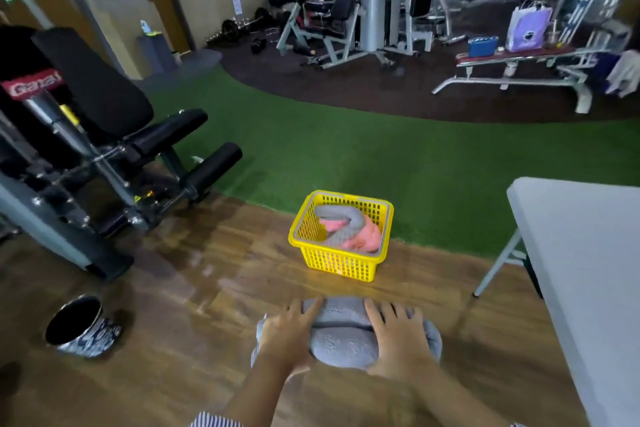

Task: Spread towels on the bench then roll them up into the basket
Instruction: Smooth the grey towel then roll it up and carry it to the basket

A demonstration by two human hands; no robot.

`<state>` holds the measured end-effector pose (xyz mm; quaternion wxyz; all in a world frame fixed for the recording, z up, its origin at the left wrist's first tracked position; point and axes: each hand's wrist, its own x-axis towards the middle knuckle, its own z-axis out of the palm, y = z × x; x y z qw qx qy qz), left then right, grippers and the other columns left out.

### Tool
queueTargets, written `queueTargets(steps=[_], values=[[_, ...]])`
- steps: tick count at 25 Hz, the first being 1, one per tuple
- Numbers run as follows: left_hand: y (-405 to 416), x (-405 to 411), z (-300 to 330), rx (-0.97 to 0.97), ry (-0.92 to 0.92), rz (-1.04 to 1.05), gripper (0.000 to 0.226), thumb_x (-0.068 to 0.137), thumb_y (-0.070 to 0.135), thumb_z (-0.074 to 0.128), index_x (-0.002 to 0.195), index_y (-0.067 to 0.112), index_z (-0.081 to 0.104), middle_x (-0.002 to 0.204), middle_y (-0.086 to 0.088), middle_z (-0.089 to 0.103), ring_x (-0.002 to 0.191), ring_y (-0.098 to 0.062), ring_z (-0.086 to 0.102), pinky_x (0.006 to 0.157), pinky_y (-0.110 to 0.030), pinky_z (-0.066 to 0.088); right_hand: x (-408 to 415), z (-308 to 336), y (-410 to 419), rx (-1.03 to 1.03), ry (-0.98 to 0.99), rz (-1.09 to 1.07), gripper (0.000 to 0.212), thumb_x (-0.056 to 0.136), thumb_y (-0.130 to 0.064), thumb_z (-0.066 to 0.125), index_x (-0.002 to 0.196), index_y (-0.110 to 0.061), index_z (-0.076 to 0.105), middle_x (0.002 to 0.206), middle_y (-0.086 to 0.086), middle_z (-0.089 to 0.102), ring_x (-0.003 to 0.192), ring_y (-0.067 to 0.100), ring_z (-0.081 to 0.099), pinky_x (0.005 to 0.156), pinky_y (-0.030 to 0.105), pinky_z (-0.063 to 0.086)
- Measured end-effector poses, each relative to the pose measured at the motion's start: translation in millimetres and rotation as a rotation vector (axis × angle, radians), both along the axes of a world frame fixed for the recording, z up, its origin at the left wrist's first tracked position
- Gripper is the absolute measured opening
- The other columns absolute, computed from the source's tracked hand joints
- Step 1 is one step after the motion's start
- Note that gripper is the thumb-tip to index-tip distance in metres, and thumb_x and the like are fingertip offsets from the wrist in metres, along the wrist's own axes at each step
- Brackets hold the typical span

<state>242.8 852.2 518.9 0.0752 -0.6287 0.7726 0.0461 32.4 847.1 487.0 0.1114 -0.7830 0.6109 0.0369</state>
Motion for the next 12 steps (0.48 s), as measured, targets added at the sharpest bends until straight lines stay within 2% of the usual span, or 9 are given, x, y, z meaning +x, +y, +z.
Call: queueTargets(steps=[1, 4, 6, 9, 12], values=[[-33, 3, 2, -0.053, -0.004, -0.001, 0.097, 0.065, 0.038, 0.064, 0.145, 0.038, 0.010, 0.122, -0.002, 0.045, 0.100, -0.028, 0.058, 0.073, -0.036, 0.048, 2, 0, -32, 0.008, 0.014, 0.007, 0.116, 0.018, -0.072, 0.056, 0.120, -0.017, 0.049, 0.089, 0.002, 0.061, 0.073, 0.026, 0.056, 0.054, 0.044, 0.043], [-103, 11, -9, -0.036, -0.003, 0.011, 0.109, 0.023, 0.046, 0.073, 0.126, 0.032, 0.042, 0.084, 0.003, 0.057, 0.058, -0.022, 0.061, 0.041, -0.032, 0.046, 7, -6, -106, 0.006, 0.025, 0.007, 0.116, 0.020, -0.074, 0.058, 0.121, -0.017, 0.048, 0.090, 0.004, 0.061, 0.073, 0.027, 0.056, 0.055, 0.046, 0.045], [-142, 22, -28, 0.068, 0.050, 0.030, 0.107, 0.016, 0.046, 0.070, 0.119, 0.027, 0.048, 0.077, 0.004, 0.056, 0.054, -0.019, 0.059, 0.035, -0.032, 0.044, 13, -14, -147, 0.095, 0.045, -0.031, 0.118, 0.017, -0.074, 0.060, 0.120, -0.017, 0.047, 0.088, 0.006, 0.061, 0.072, 0.028, 0.056, 0.056, 0.049, 0.047], [-205, 35, -63, 0.163, 0.083, 0.011, 0.105, 0.017, 0.047, 0.068, 0.116, 0.024, 0.046, 0.078, 0.005, 0.056, 0.055, -0.018, 0.060, 0.035, -0.034, 0.044, 23, -33, -202, 0.142, 0.043, -0.068, 0.117, 0.017, -0.077, 0.054, 0.118, -0.017, 0.049, 0.085, 0.005, 0.062, 0.069, 0.027, 0.058, 0.053, 0.050, 0.046], [-279, 48, -94, 0.239, 0.088, -0.062, 0.106, 0.011, 0.054, 0.068, 0.110, 0.023, 0.050, 0.074, 0.006, 0.057, 0.049, -0.015, 0.059, 0.030, -0.029, 0.033, 34, -61, -258, 0.207, 0.047, -0.119, 0.117, 0.013, -0.078, 0.049, 0.114, -0.019, 0.053, 0.084, 0.001, 0.061, 0.067, 0.024, 0.058, 0.049, 0.047, 0.044]])
